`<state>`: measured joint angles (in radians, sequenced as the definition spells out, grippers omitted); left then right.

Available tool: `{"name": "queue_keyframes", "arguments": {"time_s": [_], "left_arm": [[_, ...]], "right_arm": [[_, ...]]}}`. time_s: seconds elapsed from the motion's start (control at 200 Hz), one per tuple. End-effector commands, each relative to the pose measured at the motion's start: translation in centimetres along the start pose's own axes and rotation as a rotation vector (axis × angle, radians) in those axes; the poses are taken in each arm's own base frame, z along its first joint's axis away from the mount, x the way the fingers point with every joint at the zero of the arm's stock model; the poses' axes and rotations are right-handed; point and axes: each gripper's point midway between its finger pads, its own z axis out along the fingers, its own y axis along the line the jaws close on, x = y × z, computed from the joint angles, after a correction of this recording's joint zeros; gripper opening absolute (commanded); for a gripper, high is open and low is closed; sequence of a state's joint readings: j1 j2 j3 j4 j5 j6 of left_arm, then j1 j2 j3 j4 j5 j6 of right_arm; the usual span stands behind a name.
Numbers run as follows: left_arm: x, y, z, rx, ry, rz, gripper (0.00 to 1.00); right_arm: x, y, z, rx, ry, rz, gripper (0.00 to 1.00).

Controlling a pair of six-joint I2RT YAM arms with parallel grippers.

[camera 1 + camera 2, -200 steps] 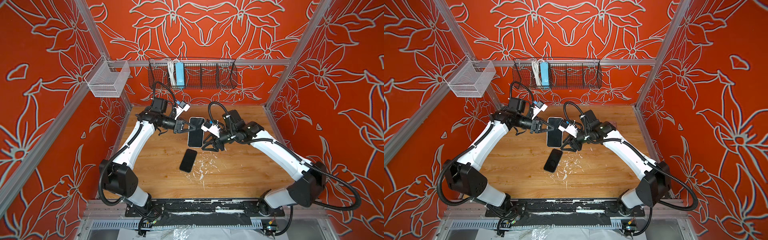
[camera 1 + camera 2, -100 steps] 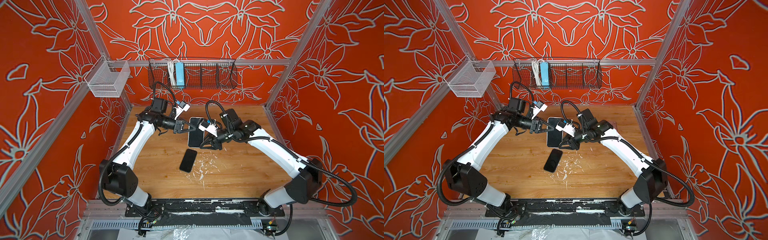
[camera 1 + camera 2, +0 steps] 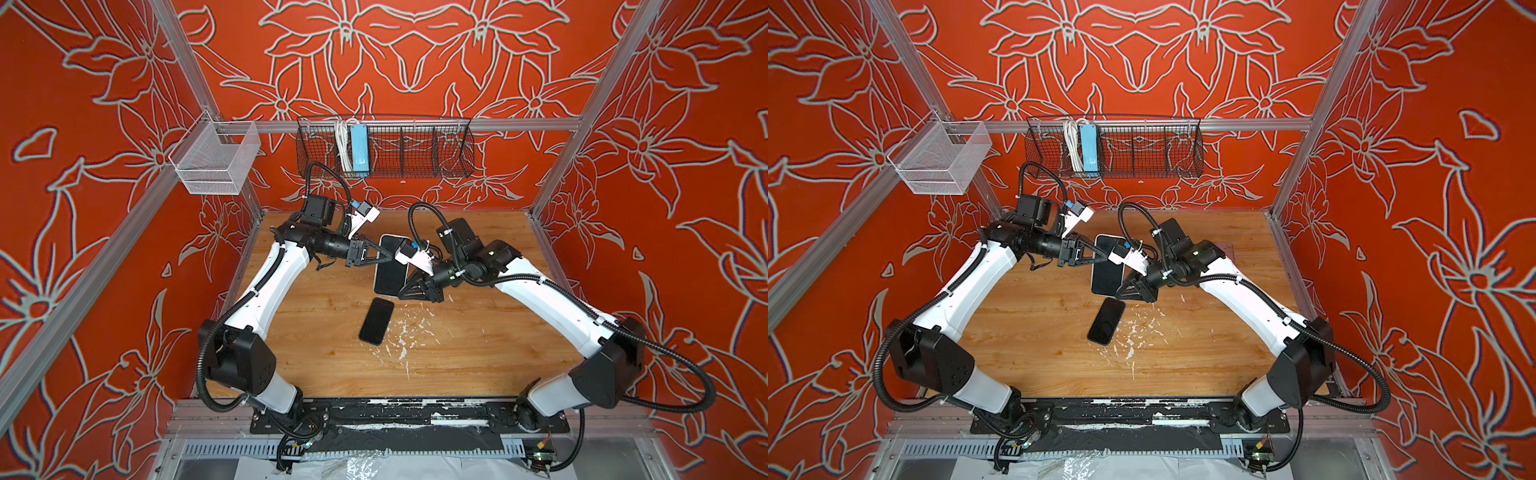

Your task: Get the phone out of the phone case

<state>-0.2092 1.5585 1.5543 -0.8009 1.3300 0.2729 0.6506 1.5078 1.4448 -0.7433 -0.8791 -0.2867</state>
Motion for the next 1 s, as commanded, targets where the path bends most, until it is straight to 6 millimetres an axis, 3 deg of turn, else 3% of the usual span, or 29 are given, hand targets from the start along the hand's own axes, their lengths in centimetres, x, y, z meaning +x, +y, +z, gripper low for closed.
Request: {"name": "queue_keyframes", "arguments": {"time_s": [0.0,0.255,0.996], "left_arm": [[-1.8,-0.6,-0.1,0.031,-0.024,0.058,0.0],[-2.0,-0.8,0.0,0.049,-0.03,0.06,0.0],[-2.6,-1.4,0.8,0.084,-0.058,0.033,0.0]], "right_arm": [[-0.8,2.7,1.0,-0.04,0.002,-0.123,0.13],[-1.3,2.4,1.5,0.046,-0.012,-0.173,0.05],[-2.2,2.8,1.6,0.274,-0.001,-0.378,0.04]]}}
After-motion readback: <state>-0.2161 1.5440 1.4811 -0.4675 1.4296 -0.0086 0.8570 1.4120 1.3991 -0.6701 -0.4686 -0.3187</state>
